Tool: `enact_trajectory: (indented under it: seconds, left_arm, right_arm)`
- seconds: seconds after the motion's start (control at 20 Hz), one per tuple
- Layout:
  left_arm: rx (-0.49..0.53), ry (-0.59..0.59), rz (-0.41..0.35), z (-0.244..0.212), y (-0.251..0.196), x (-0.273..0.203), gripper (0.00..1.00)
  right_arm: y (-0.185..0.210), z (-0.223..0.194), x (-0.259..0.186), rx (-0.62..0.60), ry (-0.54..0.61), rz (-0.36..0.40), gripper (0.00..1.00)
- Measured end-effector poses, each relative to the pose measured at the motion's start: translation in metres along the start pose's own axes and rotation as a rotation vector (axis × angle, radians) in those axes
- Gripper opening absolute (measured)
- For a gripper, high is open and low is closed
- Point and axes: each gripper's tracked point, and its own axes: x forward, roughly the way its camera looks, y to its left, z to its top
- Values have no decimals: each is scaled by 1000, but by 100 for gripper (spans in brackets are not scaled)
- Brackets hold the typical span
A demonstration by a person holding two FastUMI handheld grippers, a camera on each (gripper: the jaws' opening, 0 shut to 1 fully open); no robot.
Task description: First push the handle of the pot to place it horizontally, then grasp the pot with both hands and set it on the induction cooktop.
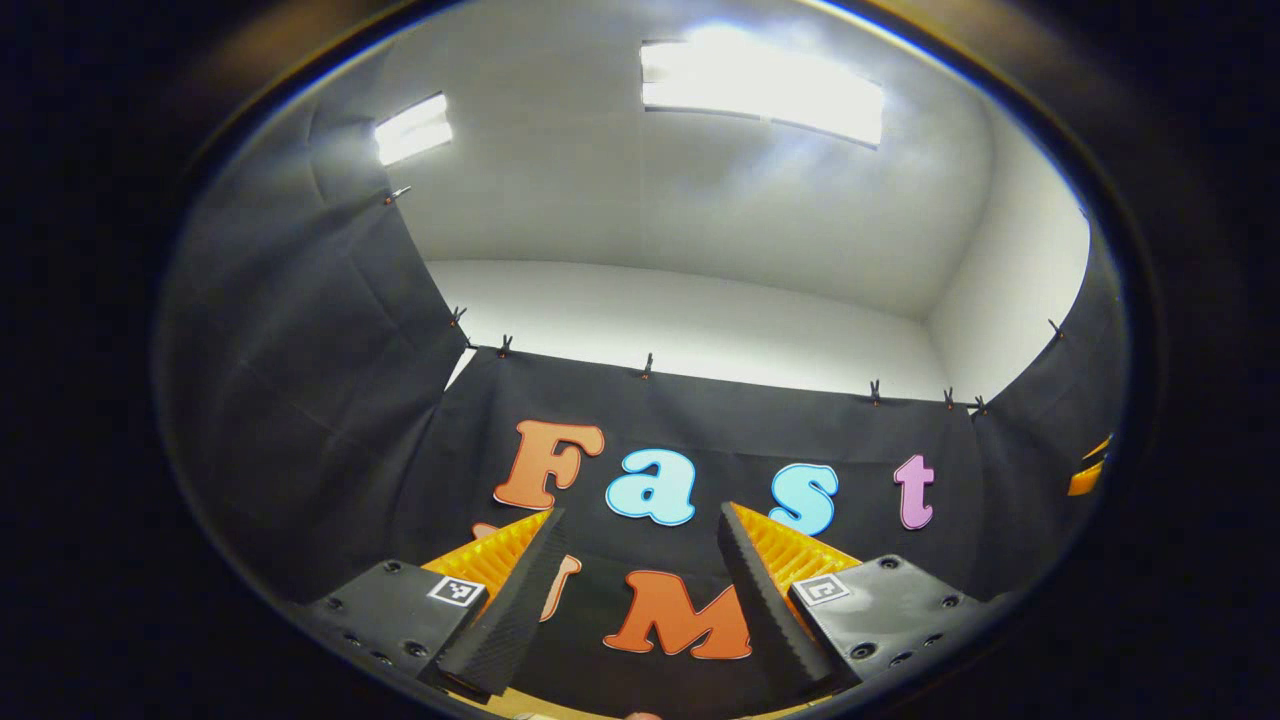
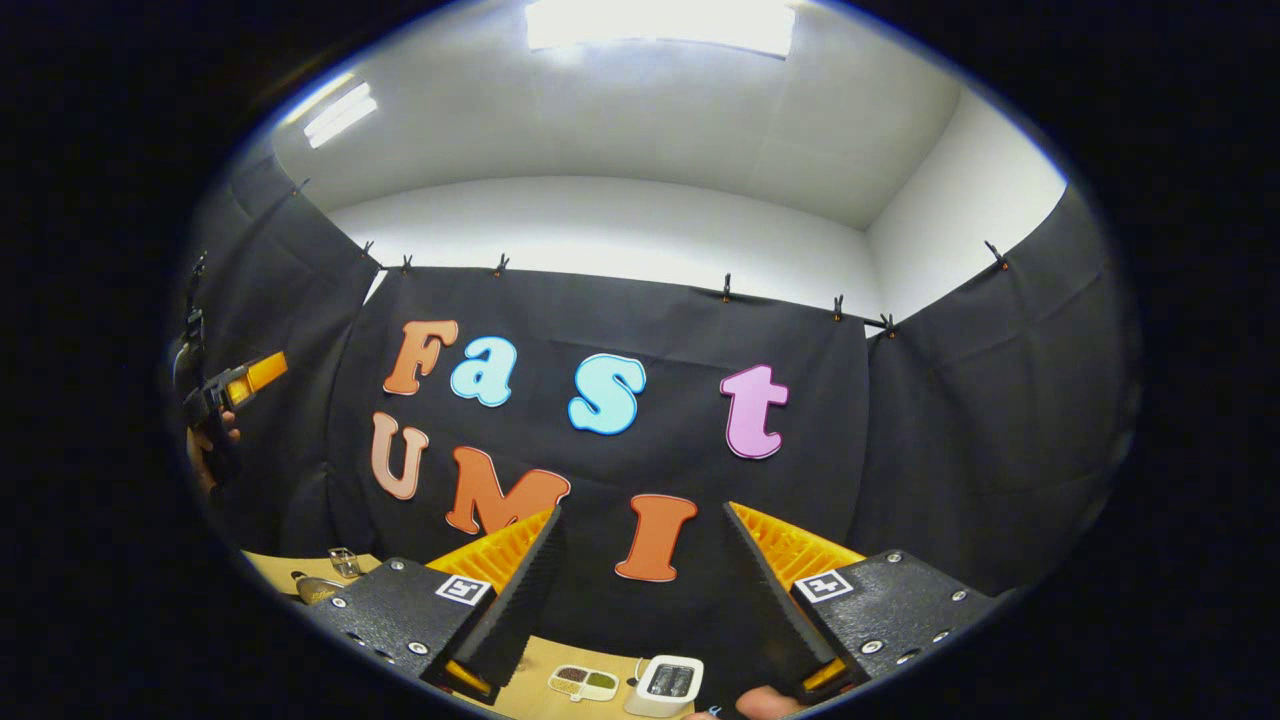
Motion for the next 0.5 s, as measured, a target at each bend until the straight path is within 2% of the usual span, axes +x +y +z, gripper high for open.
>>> enact_trajectory:
  seconds: [0.25,0.5]
  left_arm:
    - [39,79,17,-15,4,2,95]
    - [79,99,51,-18,18,6,98]
  right_arm:
    - [12,26,3,-50,-106,3,97]
    - [24,27,2,-67,-111,10,95]
